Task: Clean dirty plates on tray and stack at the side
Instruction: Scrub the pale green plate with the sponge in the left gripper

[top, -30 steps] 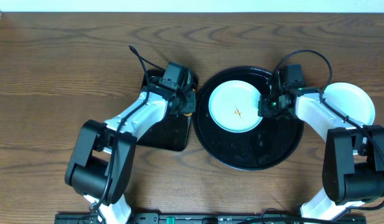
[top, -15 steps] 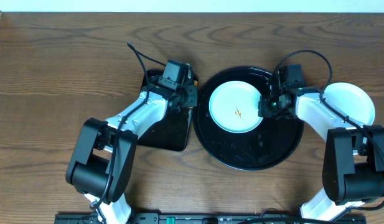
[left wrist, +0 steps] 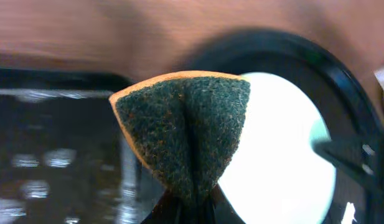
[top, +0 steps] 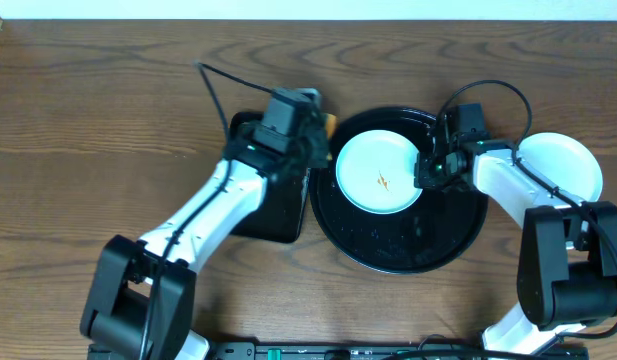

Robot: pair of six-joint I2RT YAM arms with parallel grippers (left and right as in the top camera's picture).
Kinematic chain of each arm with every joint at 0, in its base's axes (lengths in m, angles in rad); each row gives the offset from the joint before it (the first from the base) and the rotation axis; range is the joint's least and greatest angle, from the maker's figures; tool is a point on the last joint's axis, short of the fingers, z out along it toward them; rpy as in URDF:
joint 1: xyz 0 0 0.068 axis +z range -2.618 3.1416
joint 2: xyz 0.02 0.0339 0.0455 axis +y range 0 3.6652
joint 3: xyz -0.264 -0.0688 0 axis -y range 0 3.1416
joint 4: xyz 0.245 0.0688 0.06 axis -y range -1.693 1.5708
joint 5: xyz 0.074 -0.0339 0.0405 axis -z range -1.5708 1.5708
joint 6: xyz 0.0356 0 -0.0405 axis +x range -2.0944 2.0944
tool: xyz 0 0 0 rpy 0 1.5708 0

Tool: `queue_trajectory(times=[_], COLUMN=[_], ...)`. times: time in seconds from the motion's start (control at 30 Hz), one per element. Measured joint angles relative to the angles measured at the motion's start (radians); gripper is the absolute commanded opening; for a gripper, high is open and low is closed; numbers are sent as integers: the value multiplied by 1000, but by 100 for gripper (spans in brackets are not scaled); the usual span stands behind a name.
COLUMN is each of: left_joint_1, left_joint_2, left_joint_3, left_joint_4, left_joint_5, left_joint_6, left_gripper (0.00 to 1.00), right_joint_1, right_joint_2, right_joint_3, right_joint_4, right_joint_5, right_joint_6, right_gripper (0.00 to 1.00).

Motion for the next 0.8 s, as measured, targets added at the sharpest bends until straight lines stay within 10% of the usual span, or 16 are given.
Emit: queue_trajectory(times=[0.8], left_joint_1=[-288], left_joint_2=[301], left_joint_3=[0], left_joint_4=[222], left_joint_5=[21], left_joint_6=[-229], left_gripper=[8], right_joint_1=[78], right_joint_2=[-6], right_joint_3=[3], right_joint_4=[-49], right_joint_5=[14], right_joint_6=[5], right_gripper=[1])
